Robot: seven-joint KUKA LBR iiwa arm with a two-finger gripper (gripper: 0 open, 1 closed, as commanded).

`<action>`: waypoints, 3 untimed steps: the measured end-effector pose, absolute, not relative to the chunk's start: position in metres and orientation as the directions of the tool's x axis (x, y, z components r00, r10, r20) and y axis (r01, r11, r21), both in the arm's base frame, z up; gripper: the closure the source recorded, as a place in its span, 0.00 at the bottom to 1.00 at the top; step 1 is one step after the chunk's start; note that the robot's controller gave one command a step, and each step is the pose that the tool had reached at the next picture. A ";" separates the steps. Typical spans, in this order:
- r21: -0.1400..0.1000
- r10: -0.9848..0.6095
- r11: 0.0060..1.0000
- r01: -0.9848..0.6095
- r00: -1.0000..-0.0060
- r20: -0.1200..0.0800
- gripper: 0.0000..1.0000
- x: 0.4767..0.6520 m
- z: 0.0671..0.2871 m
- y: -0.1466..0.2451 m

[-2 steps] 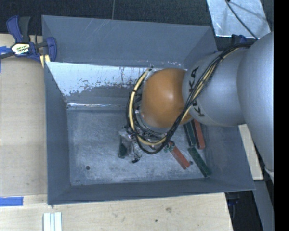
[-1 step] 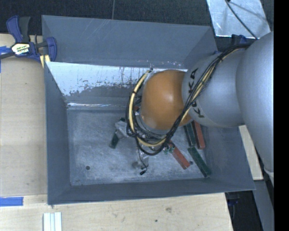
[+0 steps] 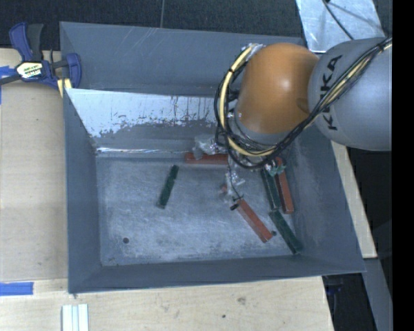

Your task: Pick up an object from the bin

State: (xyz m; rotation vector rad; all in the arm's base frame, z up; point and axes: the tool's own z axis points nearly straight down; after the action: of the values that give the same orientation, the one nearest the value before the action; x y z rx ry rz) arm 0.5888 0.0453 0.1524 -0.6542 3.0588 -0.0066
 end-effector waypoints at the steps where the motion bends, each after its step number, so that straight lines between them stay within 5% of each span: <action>1: 0.000 -0.557 0.830 -0.557 -0.830 -0.006 0.00 0.601 0.069 0.097; 2: -0.002 -0.554 0.833 -0.554 -0.833 -0.007 1.00 0.602 0.072 0.095; 3: -0.005 -0.546 0.838 -0.546 -0.838 -0.012 1.00 0.589 0.220 0.104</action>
Offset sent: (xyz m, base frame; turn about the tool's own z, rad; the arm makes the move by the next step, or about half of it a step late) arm 0.0112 0.0501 -0.0824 -0.1703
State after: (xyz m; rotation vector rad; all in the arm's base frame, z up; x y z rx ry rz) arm 0.5886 0.1044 0.2201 -0.8914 2.9992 -0.0020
